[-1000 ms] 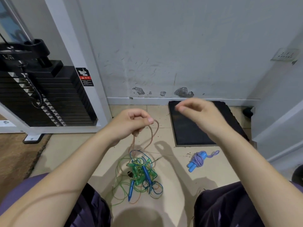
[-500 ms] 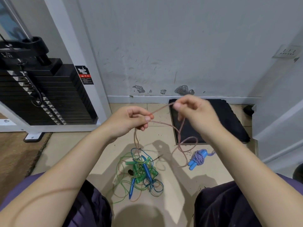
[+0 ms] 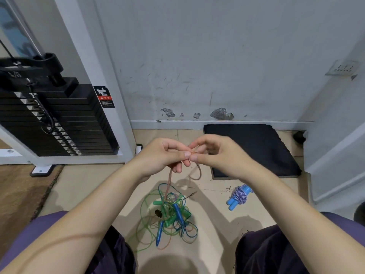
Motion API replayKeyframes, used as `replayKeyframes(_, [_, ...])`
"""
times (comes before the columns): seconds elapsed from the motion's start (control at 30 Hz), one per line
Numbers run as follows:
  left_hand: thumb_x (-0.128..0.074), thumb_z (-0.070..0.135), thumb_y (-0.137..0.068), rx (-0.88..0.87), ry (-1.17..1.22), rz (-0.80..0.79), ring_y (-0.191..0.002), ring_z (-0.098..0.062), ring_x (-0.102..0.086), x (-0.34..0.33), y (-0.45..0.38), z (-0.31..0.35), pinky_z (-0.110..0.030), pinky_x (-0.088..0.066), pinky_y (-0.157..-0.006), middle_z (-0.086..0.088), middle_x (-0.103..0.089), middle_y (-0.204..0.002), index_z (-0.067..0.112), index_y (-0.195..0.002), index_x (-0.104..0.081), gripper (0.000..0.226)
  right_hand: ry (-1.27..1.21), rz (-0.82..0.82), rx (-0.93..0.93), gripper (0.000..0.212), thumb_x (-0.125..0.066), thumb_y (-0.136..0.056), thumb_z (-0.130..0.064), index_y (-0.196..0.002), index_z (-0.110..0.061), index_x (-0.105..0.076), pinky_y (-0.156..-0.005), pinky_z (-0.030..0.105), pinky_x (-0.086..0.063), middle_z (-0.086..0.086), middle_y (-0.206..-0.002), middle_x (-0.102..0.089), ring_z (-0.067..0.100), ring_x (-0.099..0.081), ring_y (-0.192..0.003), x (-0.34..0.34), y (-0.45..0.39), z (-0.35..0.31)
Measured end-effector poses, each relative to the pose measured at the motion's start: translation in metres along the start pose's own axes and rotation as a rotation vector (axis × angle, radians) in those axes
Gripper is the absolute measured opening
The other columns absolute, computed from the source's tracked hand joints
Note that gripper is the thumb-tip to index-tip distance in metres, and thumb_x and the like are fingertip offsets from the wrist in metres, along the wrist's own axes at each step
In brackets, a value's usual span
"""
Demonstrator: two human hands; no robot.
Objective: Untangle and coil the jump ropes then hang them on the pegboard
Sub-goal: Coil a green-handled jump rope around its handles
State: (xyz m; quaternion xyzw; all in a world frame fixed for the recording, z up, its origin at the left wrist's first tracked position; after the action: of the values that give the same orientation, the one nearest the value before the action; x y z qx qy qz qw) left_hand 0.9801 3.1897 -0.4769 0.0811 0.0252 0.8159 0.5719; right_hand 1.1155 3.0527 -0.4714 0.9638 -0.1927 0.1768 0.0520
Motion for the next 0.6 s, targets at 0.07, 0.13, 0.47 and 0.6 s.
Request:
replayKeyframes(0.07, [-0.062, 0.002, -0.091, -0.006, 0.02, 0.003, -0.053, -0.014, -0.057, 0.0, -0.001, 0.0, -0.024, -0.047, -0.058, -0.008, -0.07, -0.072, 0.002, -0.1, -0.069, 0.011, 0.025, 0.012, -0.012, 0.02, -0.077, -0.082, -0.014, -0.097, -0.016, -0.064, -0.073, 0.034, -0.051, 0.002, -0.067, -0.067, 0.015, -0.065, -0.063, -0.004, 0.0, -0.003])
replayKeyframes(0.13, [-0.063, 0.002, -0.091, -0.017, 0.04, 0.012, -0.056, -0.017, -0.059, 0.002, -0.001, -0.002, -0.03, -0.049, -0.063, -0.01, -0.072, -0.076, 0.006, -0.104, -0.066, 0.014, 0.034, 0.038, -0.025, 0.014, -0.076, -0.084, -0.017, -0.092, -0.014, -0.065, -0.062, 0.031, -0.049, 0.005, -0.062, -0.061, 0.018, -0.059, -0.054, -0.002, -0.001, -0.004])
replayKeyframes(0.47, [-0.059, 0.005, -0.094, -0.028, -0.009, -0.081, -0.075, -0.021, -0.067, 0.007, 0.0, -0.006, -0.027, -0.054, -0.075, -0.011, -0.074, -0.084, 0.001, -0.104, -0.066, 0.013, 0.16, 0.068, 0.017, 0.008, -0.072, -0.087, -0.02, -0.082, -0.016, -0.069, -0.076, 0.029, -0.047, 0.007, -0.082, -0.068, 0.008, -0.056, -0.074, 0.0, 0.0, -0.002])
replayKeyframes(0.6, [-0.054, 0.013, -0.099, 0.052, -0.186, -0.147, -0.083, -0.018, -0.065, 0.017, -0.004, -0.017, -0.034, -0.05, -0.087, -0.004, -0.072, -0.083, 0.004, -0.102, -0.067, 0.016, -0.09, 0.287, 0.106, 0.014, -0.054, -0.098, -0.004, -0.086, -0.011, -0.056, -0.065, 0.024, -0.048, 0.007, -0.074, -0.064, 0.013, -0.059, -0.06, 0.014, -0.001, -0.009])
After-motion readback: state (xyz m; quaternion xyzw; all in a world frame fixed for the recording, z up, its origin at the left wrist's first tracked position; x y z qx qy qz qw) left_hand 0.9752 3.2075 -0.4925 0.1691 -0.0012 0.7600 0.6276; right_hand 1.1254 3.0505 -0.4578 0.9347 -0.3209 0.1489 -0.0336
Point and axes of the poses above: each hand's wrist, its own y-axis away from the middle knuckle, its own x-axis out of the back of the hand, z = x × y, the point moved 1 cm from there along -y, towards the middle knuckle
